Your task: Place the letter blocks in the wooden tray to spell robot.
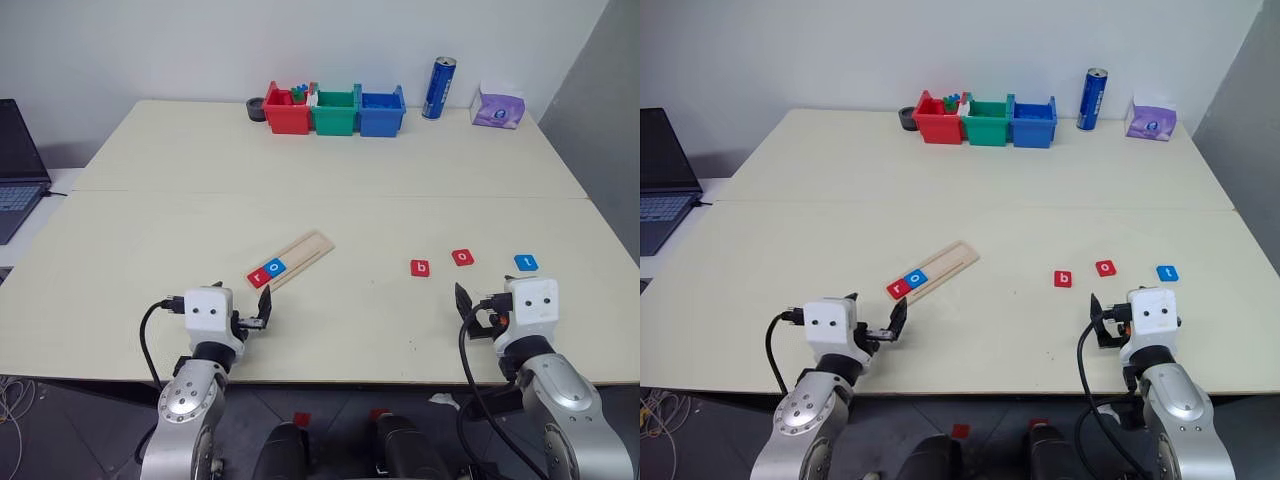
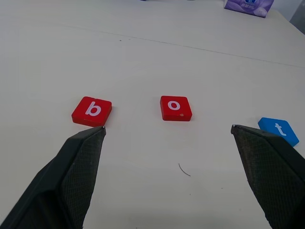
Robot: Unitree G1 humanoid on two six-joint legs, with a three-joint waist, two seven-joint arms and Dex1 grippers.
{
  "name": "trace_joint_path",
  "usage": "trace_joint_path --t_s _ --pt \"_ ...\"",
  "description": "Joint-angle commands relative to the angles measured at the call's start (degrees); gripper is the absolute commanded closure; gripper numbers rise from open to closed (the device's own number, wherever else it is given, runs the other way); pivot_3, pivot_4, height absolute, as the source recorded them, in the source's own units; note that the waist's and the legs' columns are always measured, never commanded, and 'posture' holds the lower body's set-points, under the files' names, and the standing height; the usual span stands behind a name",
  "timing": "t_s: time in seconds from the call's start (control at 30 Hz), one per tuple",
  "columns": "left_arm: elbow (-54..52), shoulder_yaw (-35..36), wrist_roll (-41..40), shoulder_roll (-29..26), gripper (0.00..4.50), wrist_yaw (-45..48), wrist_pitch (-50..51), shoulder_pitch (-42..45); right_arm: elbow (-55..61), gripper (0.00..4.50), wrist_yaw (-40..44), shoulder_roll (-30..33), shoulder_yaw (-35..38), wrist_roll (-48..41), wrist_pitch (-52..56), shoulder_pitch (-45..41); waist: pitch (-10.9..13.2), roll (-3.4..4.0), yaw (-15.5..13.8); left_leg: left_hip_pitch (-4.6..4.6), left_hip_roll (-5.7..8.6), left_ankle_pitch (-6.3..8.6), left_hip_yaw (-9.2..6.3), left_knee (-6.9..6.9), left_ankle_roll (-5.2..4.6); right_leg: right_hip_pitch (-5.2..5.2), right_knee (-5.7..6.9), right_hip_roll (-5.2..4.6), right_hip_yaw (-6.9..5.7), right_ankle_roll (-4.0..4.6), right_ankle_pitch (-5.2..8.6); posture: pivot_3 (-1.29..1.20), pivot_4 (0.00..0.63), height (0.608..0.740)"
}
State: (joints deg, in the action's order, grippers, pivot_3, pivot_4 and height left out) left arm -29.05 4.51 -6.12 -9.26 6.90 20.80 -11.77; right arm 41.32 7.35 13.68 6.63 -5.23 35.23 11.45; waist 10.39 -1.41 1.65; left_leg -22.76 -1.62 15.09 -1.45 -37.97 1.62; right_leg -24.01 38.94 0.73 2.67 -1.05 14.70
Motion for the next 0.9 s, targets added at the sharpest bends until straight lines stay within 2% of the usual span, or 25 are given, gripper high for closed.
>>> trace_joint_path --t_s 0.03,0.43,0.53,0.63,0.77,0.9 --pt "-2.4 0.6 0.2 -0.5 0.01 0.1 -1.1 0.1 1.7 0.0 -0.5 -0.1 0.1 0.7 -1.5 -0.2 0.0 0.0 0.0 0.0 0.0 0.0 0.0 0.0 0.0 0.0 0.0 0.0 0.0 0.0 0.0 0.0 0.15 0.74" --pt "-2.5 1.0 -1.3 -1.6 0.01 2.2 -0.9 1.8 2.1 0.0 1.1 1.1 0.7 -0.3 -1.3 -1.5 0.0 0.0 0.0 0.0 0.0 0.0 0.0 0.0 0.0 0.0 0.0 0.0 0.0 0.0 0.0 0.0 0.15 0.74" --pt "0.9 3.5 -5.9 -5.5 0.01 8.2 -0.6 6.3 1.3 0.0 8.3 5.6 1.9 -5.6 -0.1 -6.4 0.0 0.0 0.0 0.01 0.01 0.0 0.0 -0.01 0.0 0.0 0.01 0.0 -0.02 0.0 0.0 0.0 0.15 0.74" --pt "6.0 4.4 -9.1 -11.1 0.01 16.0 -1.4 10.5 -1.7 0.0 20.6 13.0 0.9 -12.9 0.1 -13.3 0.0 0.01 0.2 0.09 0.01 0.0 0.01 -0.02 -0.01 0.05 0.03 0.06 -0.03 0.01 -0.01 0.0 0.15 0.74" --pt "12.9 3.8 -11.2 -17.1 0.01 24.8 -2.8 15.1 -6.3 0.0 32.6 19.3 -0.3 -22.2 2.8 -21.0 0.0 -0.01 0.2 0.11 -0.01 0.01 -0.02 0.06 -0.03 0.09 -0.01 0.09 -0.11 0.16 0.09 0.0 0.15 0.74" --pt "19.6 2.2 -12.5 -21.3 0.01 33.5 -4.0 18.8 -9.3 0.0 38.9 22.8 -1.8 -27.6 5.4 -26.2 0.0 -0.01 0.1 -0.01 -0.03 0.01 -0.08 0.08 -0.03 0.0 0.0 0.1 -0.15 0.2 0.11 0.0 0.15 0.74"
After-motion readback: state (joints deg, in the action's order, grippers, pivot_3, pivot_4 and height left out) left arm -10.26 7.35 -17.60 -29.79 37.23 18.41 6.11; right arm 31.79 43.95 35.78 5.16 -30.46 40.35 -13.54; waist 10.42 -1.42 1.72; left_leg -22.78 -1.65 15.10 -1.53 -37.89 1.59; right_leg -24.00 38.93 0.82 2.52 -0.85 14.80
